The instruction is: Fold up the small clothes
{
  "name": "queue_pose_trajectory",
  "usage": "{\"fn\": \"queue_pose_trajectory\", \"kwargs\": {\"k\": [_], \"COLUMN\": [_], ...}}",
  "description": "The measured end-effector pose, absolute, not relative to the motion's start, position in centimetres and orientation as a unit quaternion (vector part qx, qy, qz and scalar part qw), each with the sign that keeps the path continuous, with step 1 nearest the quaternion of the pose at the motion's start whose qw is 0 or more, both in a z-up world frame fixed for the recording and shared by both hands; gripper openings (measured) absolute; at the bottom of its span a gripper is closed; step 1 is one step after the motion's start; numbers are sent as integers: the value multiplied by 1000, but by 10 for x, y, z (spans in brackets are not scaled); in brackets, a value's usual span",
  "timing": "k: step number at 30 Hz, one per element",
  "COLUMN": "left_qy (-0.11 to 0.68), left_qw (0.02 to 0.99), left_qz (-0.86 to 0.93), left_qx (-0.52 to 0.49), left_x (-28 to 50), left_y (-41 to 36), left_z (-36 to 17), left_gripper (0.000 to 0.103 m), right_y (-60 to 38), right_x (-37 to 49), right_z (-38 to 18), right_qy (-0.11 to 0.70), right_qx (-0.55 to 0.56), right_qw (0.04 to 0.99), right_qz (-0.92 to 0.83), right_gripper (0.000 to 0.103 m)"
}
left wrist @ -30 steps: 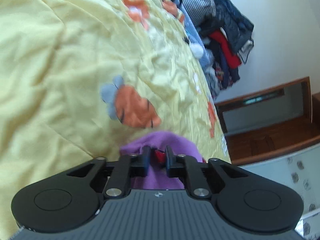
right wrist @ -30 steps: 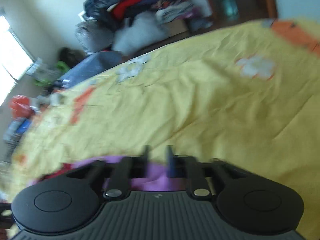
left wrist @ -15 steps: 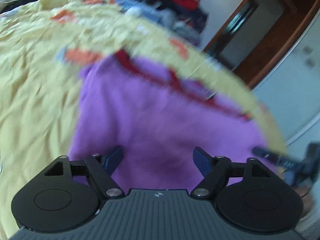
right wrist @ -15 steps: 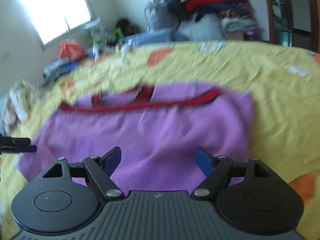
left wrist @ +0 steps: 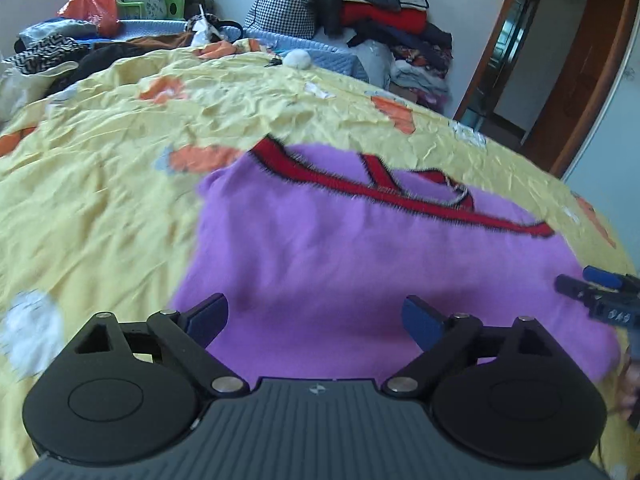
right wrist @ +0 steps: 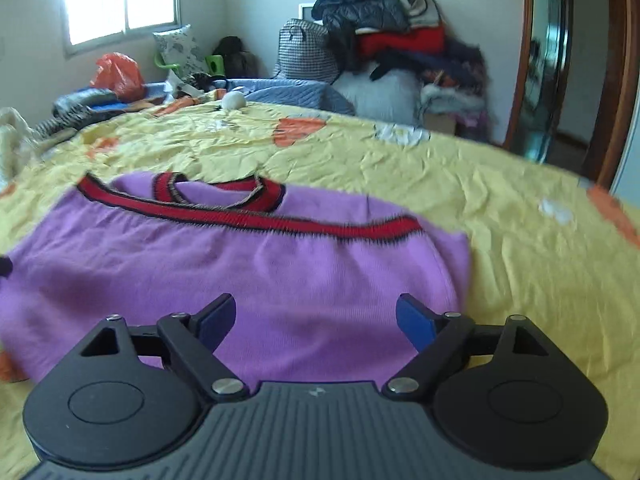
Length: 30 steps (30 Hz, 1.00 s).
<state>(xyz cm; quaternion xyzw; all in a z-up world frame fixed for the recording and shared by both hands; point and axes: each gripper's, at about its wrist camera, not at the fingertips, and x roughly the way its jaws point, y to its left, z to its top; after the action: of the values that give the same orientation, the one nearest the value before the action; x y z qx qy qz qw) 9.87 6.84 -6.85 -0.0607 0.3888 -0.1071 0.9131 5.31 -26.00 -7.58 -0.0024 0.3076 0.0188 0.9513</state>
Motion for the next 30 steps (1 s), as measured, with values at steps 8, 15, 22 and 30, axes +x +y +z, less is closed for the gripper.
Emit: {"fn": "queue_pose_trajectory", "kwargs": {"k": [8,15,22,30], "left_qy": [403,396,394,390], "left_qw": [914,917,918,920], "left_qz": [-45,-41,-44,-48], "left_qx": [-25,-3,-3,-15], "left_x": [140,138,138,127], "left_y": [44,42,41,50], "left_z": [-99,-105,-105,-97], "left_gripper": [93,97,97,97], "right_y": [-233,-273,-258,-278], "right_x": [105,102,65,62], "right_z": [-107,-111,-95,-108], "right_qy": [345,342,327,353], "right_qx": [-24,30,16,43], "right_qw": [938,938,944,934], "right_qz": [-2,-54,-32,-34], "right_gripper": [97,103,103,103]}}
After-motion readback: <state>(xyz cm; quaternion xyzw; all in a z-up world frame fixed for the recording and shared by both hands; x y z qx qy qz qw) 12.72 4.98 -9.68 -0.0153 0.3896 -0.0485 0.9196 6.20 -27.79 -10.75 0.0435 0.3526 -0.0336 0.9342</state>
